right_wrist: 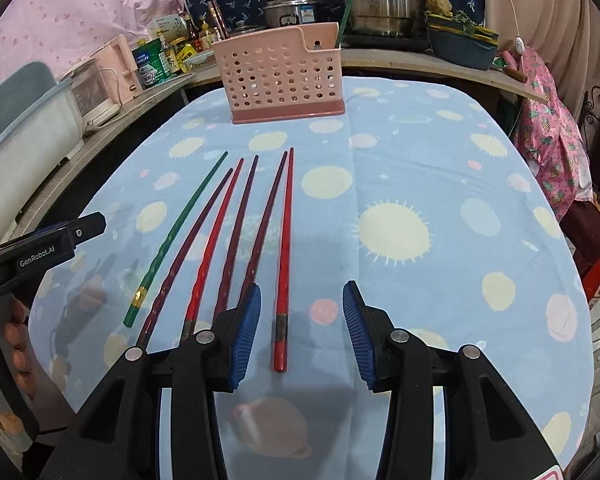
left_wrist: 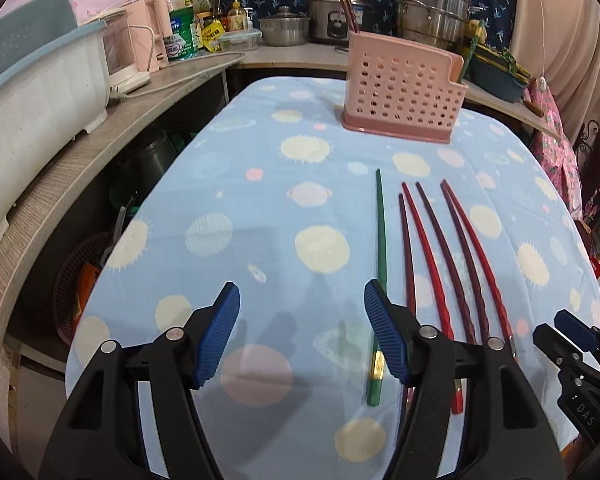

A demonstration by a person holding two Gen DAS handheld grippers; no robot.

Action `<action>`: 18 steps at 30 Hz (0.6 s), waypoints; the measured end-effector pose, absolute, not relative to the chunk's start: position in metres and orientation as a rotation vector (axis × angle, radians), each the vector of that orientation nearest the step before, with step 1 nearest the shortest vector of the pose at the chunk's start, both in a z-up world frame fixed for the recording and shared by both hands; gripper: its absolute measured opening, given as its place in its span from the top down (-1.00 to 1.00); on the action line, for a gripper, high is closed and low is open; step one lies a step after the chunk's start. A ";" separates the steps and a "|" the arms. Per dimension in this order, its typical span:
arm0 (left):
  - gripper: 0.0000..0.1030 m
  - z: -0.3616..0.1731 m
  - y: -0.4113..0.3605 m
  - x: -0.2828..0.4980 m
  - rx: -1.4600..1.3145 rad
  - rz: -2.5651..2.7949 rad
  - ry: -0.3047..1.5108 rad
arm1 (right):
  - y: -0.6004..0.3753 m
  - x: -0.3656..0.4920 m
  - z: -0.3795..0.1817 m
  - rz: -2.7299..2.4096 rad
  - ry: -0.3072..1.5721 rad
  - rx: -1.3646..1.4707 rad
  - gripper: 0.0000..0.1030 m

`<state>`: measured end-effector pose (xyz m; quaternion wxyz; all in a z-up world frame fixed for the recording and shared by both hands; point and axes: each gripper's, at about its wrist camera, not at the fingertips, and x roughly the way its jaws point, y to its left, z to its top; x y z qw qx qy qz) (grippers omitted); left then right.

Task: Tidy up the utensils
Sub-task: 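Withdraw both open tools from the basket back over the chopstick row, then grasp a red chopstick at its thick end with the right tool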

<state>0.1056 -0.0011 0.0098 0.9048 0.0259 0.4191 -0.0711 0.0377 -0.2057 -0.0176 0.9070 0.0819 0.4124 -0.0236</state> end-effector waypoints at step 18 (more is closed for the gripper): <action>-0.19 -0.014 -0.010 0.089 0.059 -0.202 0.935 | -0.191 0.043 -0.051 -0.027 0.923 0.162 0.79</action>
